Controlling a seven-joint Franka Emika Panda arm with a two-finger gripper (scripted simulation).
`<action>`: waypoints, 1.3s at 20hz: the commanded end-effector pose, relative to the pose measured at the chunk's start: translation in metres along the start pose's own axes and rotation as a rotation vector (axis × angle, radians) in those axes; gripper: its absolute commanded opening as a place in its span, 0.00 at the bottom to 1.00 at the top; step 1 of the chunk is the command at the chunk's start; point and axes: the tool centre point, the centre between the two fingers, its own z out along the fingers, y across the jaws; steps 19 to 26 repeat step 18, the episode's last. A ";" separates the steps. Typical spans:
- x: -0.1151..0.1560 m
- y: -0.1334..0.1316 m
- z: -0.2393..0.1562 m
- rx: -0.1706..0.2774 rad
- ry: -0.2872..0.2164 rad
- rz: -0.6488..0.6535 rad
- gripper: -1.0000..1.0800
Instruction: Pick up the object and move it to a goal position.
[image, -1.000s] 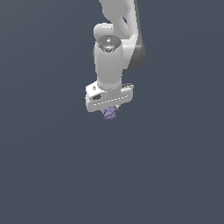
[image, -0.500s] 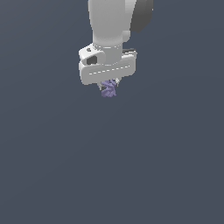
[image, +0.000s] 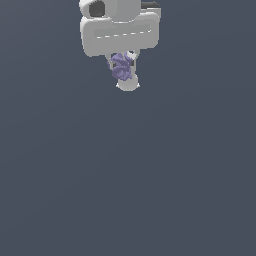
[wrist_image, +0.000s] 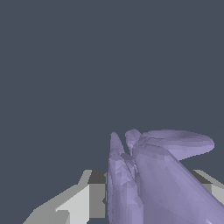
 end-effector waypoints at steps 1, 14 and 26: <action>-0.005 -0.001 -0.022 0.001 -0.001 0.000 0.00; -0.014 -0.002 -0.082 0.000 -0.002 0.001 0.00; -0.014 -0.002 -0.083 0.000 -0.002 0.001 0.00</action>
